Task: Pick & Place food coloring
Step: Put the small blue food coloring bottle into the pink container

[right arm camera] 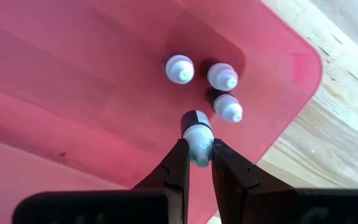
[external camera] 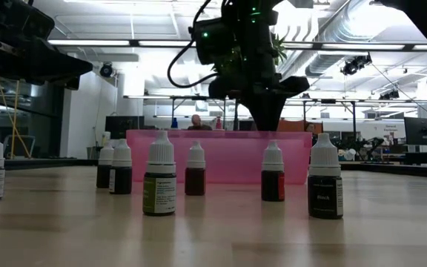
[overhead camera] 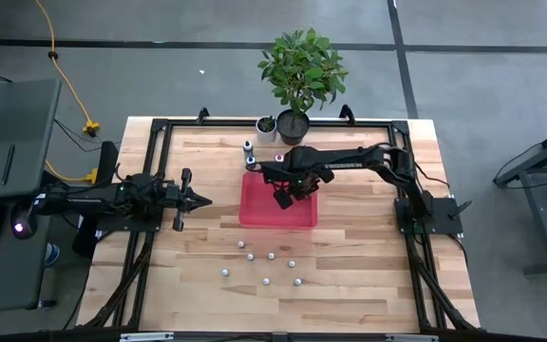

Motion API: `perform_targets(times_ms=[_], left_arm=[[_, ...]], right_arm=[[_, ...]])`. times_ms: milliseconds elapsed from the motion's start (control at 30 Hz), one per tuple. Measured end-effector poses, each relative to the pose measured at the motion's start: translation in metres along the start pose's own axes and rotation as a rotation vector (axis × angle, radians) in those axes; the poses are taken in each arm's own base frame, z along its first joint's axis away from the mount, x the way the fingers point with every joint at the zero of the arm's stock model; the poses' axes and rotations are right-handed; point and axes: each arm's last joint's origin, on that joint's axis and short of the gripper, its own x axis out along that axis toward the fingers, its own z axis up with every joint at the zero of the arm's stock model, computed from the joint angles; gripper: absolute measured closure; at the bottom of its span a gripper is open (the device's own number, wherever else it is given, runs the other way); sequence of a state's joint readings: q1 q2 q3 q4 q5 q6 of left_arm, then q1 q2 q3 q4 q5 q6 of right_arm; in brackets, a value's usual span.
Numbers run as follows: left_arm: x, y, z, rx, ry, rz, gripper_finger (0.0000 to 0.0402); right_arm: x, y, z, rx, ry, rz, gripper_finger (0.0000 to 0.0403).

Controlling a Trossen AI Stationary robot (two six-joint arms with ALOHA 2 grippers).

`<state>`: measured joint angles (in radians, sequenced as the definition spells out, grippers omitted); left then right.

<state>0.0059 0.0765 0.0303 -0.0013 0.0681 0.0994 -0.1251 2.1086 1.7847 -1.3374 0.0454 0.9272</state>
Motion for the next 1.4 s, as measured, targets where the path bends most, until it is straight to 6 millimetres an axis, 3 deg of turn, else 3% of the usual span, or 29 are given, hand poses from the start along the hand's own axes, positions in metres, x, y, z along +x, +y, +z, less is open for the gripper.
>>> perform_targets(times_ms=[133,400,1067,1400], left_arm=[[0.000,0.000,0.000,0.000,0.000,0.000,0.0401],[0.000,0.000,0.000,0.000,0.000,0.001,0.0401],[0.000,0.000,0.000,0.000,0.000,0.001,0.0401],[0.000,0.000,0.000,0.000,0.000,0.001,0.0401]], right_arm=[[0.002,0.000,0.000,0.015,-0.008,-0.004,0.0364],[0.033,0.003,-0.002,0.019,0.018,0.067,0.0365],[0.033,-0.006,0.012,0.029,-0.029,0.053,0.0361],[0.033,-0.007,0.013,0.030,-0.039,0.042,0.0337]])
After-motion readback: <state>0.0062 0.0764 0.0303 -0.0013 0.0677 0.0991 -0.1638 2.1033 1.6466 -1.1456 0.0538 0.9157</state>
